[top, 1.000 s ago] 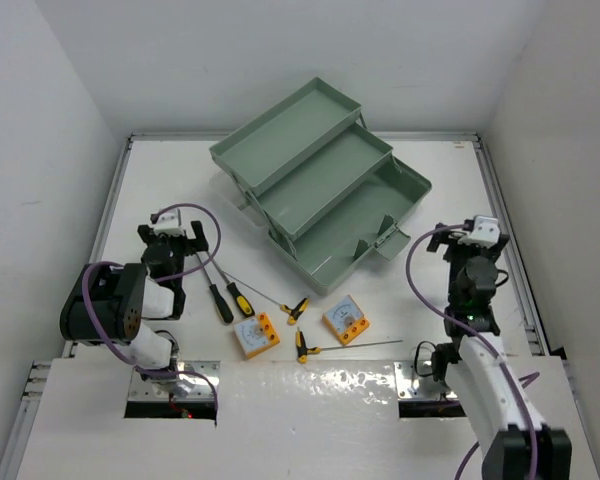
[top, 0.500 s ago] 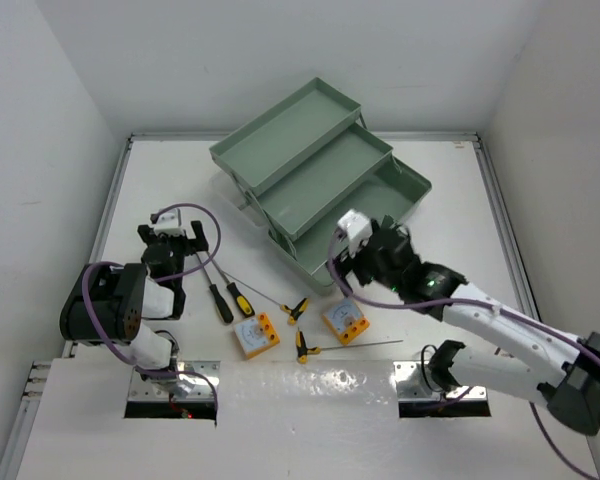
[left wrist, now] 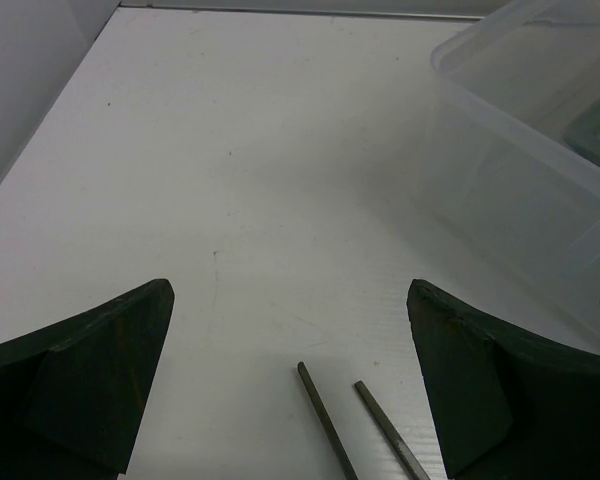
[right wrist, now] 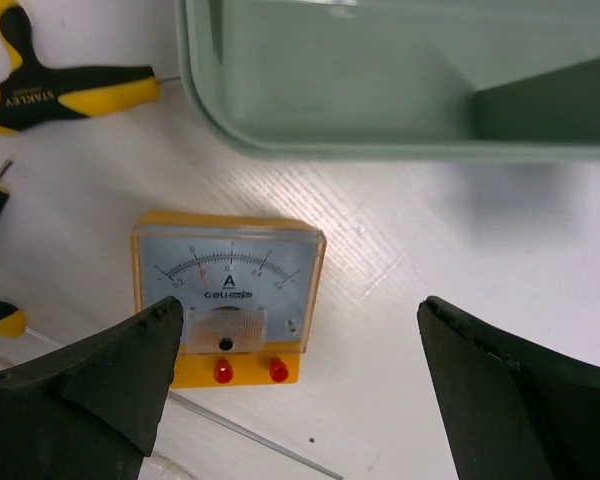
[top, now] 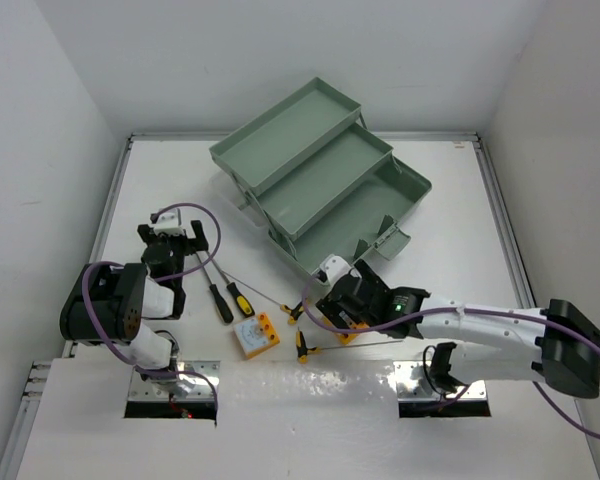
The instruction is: Sort the tools into containers
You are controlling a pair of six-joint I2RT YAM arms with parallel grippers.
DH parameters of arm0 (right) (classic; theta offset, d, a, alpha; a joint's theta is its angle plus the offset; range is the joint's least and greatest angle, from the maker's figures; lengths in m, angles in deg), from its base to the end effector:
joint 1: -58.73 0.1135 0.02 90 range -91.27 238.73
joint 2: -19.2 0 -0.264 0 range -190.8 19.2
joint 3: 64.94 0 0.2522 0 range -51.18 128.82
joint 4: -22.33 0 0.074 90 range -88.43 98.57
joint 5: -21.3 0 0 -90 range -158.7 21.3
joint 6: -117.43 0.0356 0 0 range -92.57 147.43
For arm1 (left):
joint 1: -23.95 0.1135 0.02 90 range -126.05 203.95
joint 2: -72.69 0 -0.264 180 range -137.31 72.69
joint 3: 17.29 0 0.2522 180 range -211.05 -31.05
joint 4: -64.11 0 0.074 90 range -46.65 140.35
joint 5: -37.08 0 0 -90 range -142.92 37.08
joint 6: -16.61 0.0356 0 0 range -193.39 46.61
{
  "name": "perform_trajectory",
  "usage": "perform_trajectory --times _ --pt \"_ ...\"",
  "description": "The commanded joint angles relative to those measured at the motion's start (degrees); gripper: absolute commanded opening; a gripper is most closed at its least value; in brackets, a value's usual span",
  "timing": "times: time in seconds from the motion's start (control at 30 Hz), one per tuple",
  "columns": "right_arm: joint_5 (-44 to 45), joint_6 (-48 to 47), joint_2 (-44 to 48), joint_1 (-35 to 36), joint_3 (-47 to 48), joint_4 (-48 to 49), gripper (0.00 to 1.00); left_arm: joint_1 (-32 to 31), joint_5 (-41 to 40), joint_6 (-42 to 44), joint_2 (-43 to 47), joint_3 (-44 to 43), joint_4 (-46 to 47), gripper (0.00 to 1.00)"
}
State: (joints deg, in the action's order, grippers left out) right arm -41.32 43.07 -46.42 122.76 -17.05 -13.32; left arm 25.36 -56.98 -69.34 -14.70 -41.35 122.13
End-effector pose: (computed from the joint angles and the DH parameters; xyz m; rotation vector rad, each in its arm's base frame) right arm 0.1085 0.1854 0.1924 -0.7928 2.2281 0.0588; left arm 0.2301 0.0082 0.1417 -0.0154 1.6648 0.1311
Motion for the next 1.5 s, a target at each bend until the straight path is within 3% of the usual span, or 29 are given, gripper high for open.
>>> perform_trajectory --times 0.0,0.13,0.23,0.53,0.93,1.13,1.23,1.33,1.37,1.47 --pt "-2.15 4.66 2.78 0.39 -2.57 7.47 0.98 -0.71 -0.16 0.17 0.03 -1.03 2.74 1.00" --pt "-5.57 5.98 1.91 0.39 -2.75 8.97 0.91 -0.71 -0.16 0.25 0.03 -1.03 2.74 1.00" --pt "-8.91 8.08 0.50 0.39 -3.36 9.49 0.99 -0.71 -0.16 0.16 0.03 -1.03 2.74 0.99" --pt "-9.89 14.24 -0.99 0.39 -7.67 12.40 0.99 -0.71 -0.16 0.25 0.03 -1.03 2.74 0.99" --pt "-4.44 11.70 -7.94 0.39 -5.66 11.26 0.99 -0.71 -0.16 0.25 0.03 -1.03 2.74 0.99" --pt "-6.01 6.96 -9.34 0.39 -6.88 16.43 0.99 -0.71 -0.16 0.17 0.03 -1.03 2.74 0.99" --pt "-7.42 6.25 -9.70 0.39 -7.67 18.89 0.90 -0.71 -0.16 0.16 0.03 -1.03 2.74 0.99" --pt "-8.13 5.90 -9.61 0.39 -8.11 20.04 0.62 -0.71 -0.16 0.25 0.03 -1.03 2.74 0.99" --pt "-8.21 5.89 -9.26 0.48 -8.03 19.78 0.46 -0.71 -0.16 0.25 0.03 -1.03 2.74 0.99" --pt "-8.22 5.19 -8.47 0.39 -7.15 18.12 0.28 -0.71 -0.16 0.16 0.03 -1.03 2.74 0.99"
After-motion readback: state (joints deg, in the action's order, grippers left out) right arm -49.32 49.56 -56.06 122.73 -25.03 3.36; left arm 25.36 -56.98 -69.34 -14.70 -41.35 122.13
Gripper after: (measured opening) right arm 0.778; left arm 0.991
